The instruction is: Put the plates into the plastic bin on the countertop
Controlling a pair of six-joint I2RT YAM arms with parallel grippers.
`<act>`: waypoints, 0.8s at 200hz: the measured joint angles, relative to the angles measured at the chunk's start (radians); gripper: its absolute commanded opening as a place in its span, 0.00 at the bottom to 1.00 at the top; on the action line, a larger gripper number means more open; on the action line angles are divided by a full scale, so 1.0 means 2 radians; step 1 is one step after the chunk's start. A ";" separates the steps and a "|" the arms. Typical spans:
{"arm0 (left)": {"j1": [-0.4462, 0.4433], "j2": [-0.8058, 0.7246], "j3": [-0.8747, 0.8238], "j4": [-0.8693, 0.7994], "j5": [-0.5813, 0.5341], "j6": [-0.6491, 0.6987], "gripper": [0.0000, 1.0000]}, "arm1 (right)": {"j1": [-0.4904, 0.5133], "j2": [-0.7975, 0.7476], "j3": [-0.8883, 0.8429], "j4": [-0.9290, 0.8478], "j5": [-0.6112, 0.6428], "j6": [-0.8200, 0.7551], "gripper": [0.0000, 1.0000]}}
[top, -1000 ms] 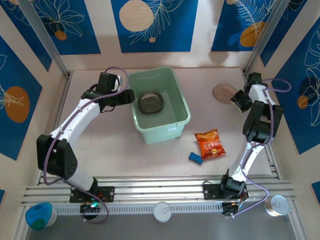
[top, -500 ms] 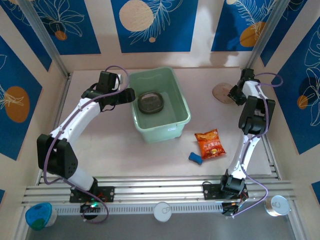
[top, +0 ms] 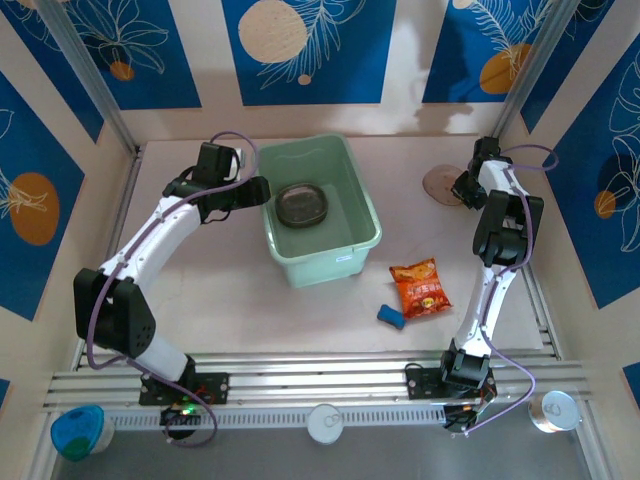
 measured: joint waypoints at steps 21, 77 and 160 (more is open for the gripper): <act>0.000 -0.002 -0.004 0.000 0.000 -0.001 0.73 | 0.007 -0.014 -0.022 0.007 0.001 0.004 0.18; 0.000 -0.020 -0.023 0.002 0.000 -0.001 0.73 | 0.053 -0.095 -0.143 0.015 -0.002 0.049 0.25; 0.000 -0.031 -0.037 0.010 0.001 -0.001 0.73 | 0.040 -0.131 -0.192 0.035 -0.025 0.079 0.41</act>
